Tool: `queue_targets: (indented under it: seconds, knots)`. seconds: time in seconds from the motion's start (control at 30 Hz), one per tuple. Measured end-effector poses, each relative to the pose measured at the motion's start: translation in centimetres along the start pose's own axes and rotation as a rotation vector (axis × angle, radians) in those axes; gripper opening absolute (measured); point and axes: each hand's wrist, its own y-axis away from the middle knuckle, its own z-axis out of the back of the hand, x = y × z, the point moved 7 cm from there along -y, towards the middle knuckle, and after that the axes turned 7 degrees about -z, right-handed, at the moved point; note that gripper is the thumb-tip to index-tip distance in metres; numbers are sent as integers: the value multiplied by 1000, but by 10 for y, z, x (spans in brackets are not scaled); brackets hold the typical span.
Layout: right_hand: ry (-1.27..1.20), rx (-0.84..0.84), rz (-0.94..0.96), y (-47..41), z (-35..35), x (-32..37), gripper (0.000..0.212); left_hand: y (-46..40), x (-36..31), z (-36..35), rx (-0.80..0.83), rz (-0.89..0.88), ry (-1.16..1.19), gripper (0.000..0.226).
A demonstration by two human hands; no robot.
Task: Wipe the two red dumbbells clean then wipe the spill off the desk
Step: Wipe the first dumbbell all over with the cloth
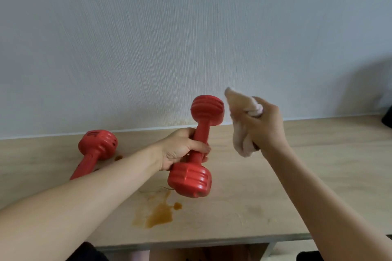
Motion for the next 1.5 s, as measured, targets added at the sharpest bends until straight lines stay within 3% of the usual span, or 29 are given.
queue_targets:
  seconds: [0.1, 0.27, 0.4, 0.53, 0.67, 0.87, 1.0, 1.13, 1.2, 1.27, 1.33, 1.4, 1.5]
  knots:
    - [-499, -6, -404, 2, 1, -31, 26, 0, -2, 3, -58, -32, 58, 28]
    - [-756, 30, -615, 9, -22, -51, 62, -2, -5, 10, -187, -127, 169, 19]
    - [-848, 19, -645, 13, -33, -50, 44, 3, -15, 15, -224, -241, 128, 35]
    - [-781, -28, -581, 15, -45, -45, 54, 12, -20, 11, -164, -301, 23, 53]
    - [-738, -23, -487, 23, -59, -33, 63, 18, -16, 2, -128, -301, -7, 48]
    - [-592, 143, -225, 21, -54, -13, 43, 19, -19, 14, -183, -409, -10, 30]
    - [-365, 237, -264, 22, -43, -22, 81, 23, -26, 27, -194, -471, -49, 29]
    - [134, 298, -96, 23, -40, -18, 49, 25, -24, 25, -161, -487, -55, 26]
    - [366, 155, -82, 22, -33, -21, 31, 24, -23, 22, -162, -485, -37, 25]
    - [529, -51, 119, 25, -22, -2, 10, 24, -23, 19, -193, -481, -7, 23]
    - [424, -74, 325, 33, -20, 14, 15, 23, -22, 17, -223, -469, 31, 19]
    - [366, 22, 458, 40, -26, 22, 21, 22, -21, 15, -243, -448, 84, 18]
    - [375, 139, 544, 50, -39, 22, 24, 20, -17, 17, -287, -425, 148, 10]
